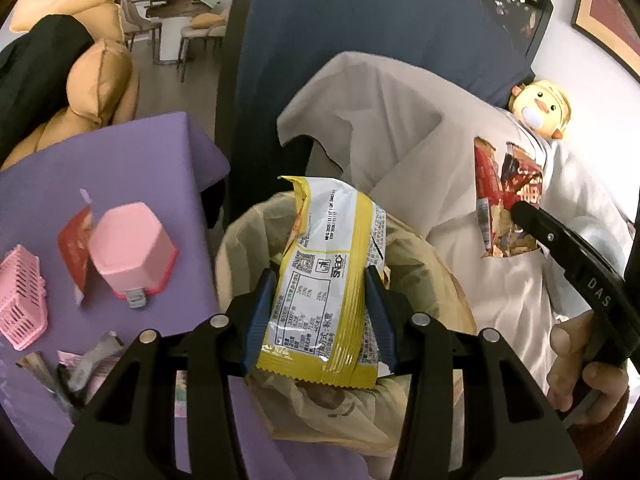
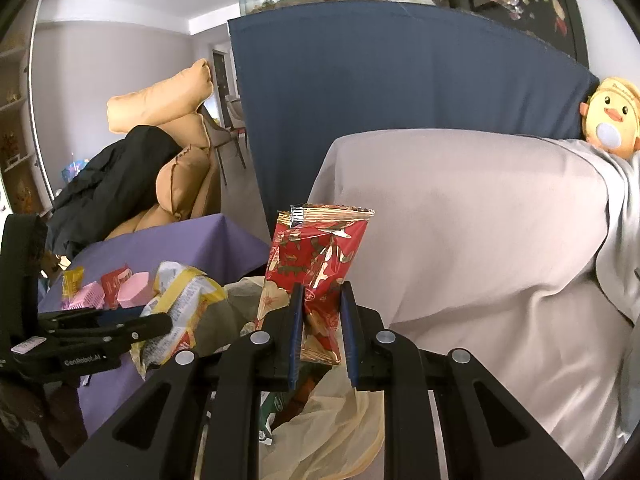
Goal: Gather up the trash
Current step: 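Carry the yellow wrapper with the left over the bin while the right carries the red bag there, release both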
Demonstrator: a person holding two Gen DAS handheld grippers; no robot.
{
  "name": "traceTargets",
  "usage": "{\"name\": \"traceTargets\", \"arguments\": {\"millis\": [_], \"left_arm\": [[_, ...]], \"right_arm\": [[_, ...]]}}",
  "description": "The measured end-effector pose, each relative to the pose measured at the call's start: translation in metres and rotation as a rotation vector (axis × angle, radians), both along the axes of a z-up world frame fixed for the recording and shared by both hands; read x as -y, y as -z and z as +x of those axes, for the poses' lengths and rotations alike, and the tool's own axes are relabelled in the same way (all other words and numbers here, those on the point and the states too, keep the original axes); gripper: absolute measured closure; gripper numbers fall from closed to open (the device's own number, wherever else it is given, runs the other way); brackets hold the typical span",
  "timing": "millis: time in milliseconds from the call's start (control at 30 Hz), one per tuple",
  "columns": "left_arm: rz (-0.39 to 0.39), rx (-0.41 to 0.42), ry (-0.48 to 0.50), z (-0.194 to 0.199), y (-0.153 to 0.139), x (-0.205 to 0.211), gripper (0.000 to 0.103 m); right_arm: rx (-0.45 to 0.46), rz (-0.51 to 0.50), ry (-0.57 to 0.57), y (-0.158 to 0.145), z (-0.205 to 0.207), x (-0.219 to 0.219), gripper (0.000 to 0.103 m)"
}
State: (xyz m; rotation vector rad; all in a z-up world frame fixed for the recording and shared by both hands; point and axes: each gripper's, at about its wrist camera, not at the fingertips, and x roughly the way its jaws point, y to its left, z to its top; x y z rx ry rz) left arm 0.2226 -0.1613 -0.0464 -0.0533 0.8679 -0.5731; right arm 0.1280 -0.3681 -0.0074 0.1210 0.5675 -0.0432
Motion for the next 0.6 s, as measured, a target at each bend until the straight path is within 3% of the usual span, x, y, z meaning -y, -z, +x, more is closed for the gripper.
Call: {"name": "traceTargets", "arguments": {"millis": [300,600], "left_arm": [[-0.002,-0.057,0.053,0.009,0.018,0.022,0.054],[-0.083,-0.047,-0.026,0.011,-0.002,-0.018,0.047]], "right_arm": [[-0.011,-0.005,0.009,0.001,-0.001,0.003,0.085],[-0.043,0.043,-0.086,0.012,0.008,-0.017,0.085]]}}
